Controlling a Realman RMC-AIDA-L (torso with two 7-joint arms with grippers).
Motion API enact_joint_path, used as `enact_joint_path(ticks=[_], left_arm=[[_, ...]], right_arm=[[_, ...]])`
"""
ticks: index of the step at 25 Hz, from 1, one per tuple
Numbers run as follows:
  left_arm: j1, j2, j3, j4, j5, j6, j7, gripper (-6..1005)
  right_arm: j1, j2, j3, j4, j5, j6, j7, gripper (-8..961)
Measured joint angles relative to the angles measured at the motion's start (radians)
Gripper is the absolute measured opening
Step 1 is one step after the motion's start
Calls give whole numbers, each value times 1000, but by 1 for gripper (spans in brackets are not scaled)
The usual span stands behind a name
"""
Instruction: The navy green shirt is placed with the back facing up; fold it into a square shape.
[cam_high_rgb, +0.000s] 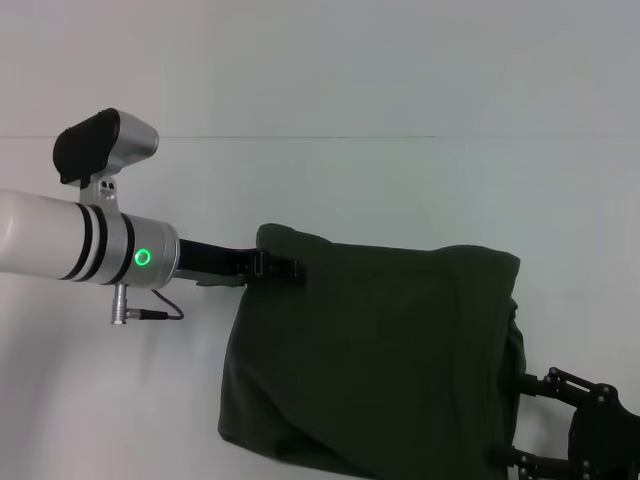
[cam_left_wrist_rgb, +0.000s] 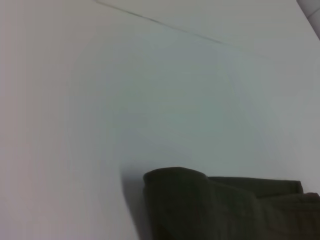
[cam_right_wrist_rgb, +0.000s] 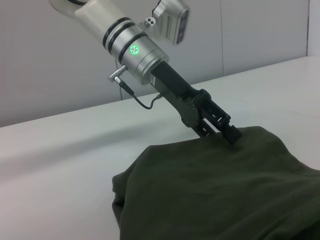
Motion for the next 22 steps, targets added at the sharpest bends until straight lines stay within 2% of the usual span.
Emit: enact_joint_path(ticks=[1, 12, 18, 22], left_arm=[[0, -1, 0, 1, 0, -1, 2, 862], [5, -7, -10, 7, -6, -15, 59, 454], [10, -3, -17, 11, -24, -14, 65, 188], [15, 2, -31, 10, -39, -13, 77, 73]], right_arm=[[0, 0, 0, 0, 0, 0, 0, 912], [0, 0, 1, -2, 0, -1, 2, 912], [6, 0, 4, -2, 0, 0, 3, 911], [8, 0, 7, -2, 0, 0, 4, 911]])
